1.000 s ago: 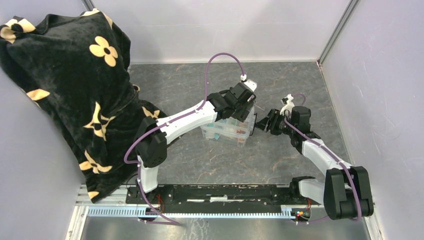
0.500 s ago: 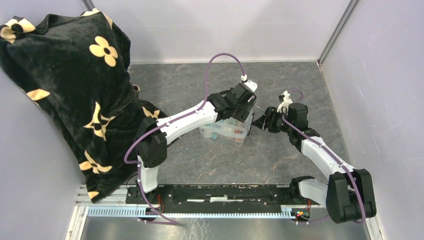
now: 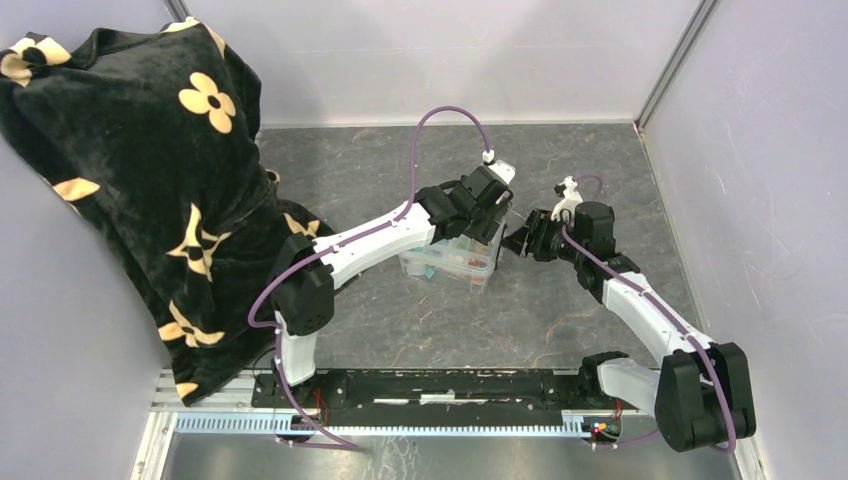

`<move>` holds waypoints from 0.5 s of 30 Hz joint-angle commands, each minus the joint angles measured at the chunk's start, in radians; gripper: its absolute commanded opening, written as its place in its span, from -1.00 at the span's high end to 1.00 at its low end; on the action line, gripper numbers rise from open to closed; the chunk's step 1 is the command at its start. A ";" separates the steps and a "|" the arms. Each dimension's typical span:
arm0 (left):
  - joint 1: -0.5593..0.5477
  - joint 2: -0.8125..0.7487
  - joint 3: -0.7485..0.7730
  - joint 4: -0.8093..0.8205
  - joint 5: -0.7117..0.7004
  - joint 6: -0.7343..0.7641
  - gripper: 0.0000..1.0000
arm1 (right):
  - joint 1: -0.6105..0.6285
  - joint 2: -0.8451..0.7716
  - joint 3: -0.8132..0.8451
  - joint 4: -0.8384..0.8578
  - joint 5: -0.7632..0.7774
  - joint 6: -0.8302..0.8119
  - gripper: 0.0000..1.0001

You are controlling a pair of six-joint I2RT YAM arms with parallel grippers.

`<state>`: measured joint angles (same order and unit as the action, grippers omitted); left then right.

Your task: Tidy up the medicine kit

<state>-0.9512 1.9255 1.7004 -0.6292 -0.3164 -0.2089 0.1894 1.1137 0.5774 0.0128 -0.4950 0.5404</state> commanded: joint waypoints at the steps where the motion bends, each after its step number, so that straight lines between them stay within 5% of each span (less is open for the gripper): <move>1: -0.011 0.045 -0.036 -0.141 0.008 0.012 -0.45 | 0.005 -0.030 0.036 -0.007 0.044 -0.030 -0.24; 15: 0.027 -0.085 0.292 -0.175 -0.017 0.034 -0.53 | 0.004 -0.154 -0.021 -0.030 0.153 -0.033 -0.25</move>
<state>-0.9459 1.9244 1.8843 -0.7990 -0.3138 -0.2081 0.1898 1.0023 0.5663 -0.0391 -0.3779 0.5133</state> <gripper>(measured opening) 0.756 0.624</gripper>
